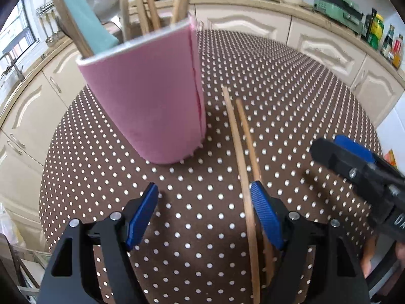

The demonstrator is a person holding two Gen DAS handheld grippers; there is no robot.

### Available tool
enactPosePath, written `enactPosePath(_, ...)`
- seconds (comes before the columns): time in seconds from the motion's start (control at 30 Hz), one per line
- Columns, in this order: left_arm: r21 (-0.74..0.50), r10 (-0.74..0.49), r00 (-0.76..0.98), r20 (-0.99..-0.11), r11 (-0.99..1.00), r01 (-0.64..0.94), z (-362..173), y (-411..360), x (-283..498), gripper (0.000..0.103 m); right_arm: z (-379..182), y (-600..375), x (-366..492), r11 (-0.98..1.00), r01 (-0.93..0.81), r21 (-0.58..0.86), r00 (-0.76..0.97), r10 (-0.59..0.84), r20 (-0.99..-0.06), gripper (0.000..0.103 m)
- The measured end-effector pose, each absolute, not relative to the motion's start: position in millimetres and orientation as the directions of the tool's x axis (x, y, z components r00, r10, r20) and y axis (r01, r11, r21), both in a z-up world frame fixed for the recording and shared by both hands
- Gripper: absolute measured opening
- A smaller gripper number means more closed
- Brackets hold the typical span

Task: Organize utensils
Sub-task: 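Lower both tools toward the last chopsticks lying beside the pink cup, then grasp a wooden chopstick with the left tool while the right tool grasps another chopstick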

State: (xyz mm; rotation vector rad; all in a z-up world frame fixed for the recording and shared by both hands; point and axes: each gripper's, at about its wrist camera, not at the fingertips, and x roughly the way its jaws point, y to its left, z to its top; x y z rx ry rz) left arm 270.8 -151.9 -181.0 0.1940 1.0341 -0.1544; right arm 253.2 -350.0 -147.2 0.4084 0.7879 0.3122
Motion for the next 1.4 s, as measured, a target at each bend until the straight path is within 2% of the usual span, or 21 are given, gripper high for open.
enactPosePath(0.27, 0.077, -0.029, 0.522, -0.853, 0.98, 0.181, -182, -152, 285, 0.072, -148, -350, 253, 0.875, -0.12, 0.469, 0.666, 0.421, -0.616, 0.084)
enactPosePath(0.33, 0.038, -0.074, 0.522, -0.85, 0.979, 0.2, -182, -158, 291, 0.048, -148, -350, 253, 0.876, -0.12, 0.468, 0.665, 0.421, -0.617, 0.084)
enactPosePath(0.37, 0.021, -0.092, 0.522, -0.848, 0.978, 0.205, -182, -160, 292, 0.043, -148, -350, 253, 0.875, -0.121, 0.469, 0.665, 0.422, -0.616, 0.084)
enactPosePath(0.43, 0.017, -0.114, 0.526, -0.843, 0.971, 0.238, -181, -166, 292, 0.022, -148, -351, 254, 0.873, -0.121, 0.473, 0.665, 0.425, -0.614, 0.084)
enactPosePath(0.5, 0.005, -0.132, 0.525, -0.841, 0.968, 0.25, -181, -168, 291, 0.009, -148, -351, 254, 0.871, -0.122, 0.475, 0.664, 0.427, -0.613, 0.084)
enactPosePath(0.53, -0.011, -0.141, 0.519, -0.843, 0.969, 0.245, -181, -165, 290, 0.007, -148, -351, 254, 0.871, -0.122, 0.475, 0.664, 0.427, -0.614, 0.084)
enactPosePath(0.67, -0.09, -0.2, 0.486, -0.851, 0.966, 0.241, -181, -150, 280, 0.006, -149, -350, 256, 0.879, -0.122, 0.461, 0.662, 0.418, -0.622, 0.084)
enactPosePath(0.8, -0.103, -0.21, 0.48, -0.851, 0.965, 0.24, -181, -140, 259, 0.006, -147, -341, 258, 0.899, -0.121, 0.42, 0.656, 0.39, -0.646, 0.084)
enactPosePath(0.93, -0.126, -0.216, 0.48, -0.85, 0.969, 0.214, -183, -125, 235, 0.006, -143, -312, 261, 0.958, -0.141, 0.251, 0.633, 0.282, -0.721, 0.085)
enactPosePath(1.1, -0.167, -0.231, 0.482, -0.845, 0.971, 0.171, -182, -103, 212, 0.006, -139, -279, 263, 0.955, -0.206, 0.215, 0.576, 0.296, -0.762, 0.085)
enactPosePath(1.33, -0.174, -0.187, 0.505, -0.843, 0.982, 0.073, -184, -69, 191, 0.006, -136, -234, 285, 0.967, -0.248, 0.064, 0.518, 0.188, -0.834, 0.084)
enactPosePath(1.37, -0.175, -0.182, 0.505, -0.844, 0.983, 0.062, -184, -66, 192, 0.006, -137, -227, 289, 0.963, -0.264, 0.044, 0.503, 0.177, -0.846, 0.083)
enactPosePath(1.4, -0.186, -0.184, 0.502, -0.845, 0.981, 0.046, -184, -62, 194, 0.006, -139, -222, 292, 0.96, -0.278, 0.035, 0.485, 0.172, -0.858, 0.073)
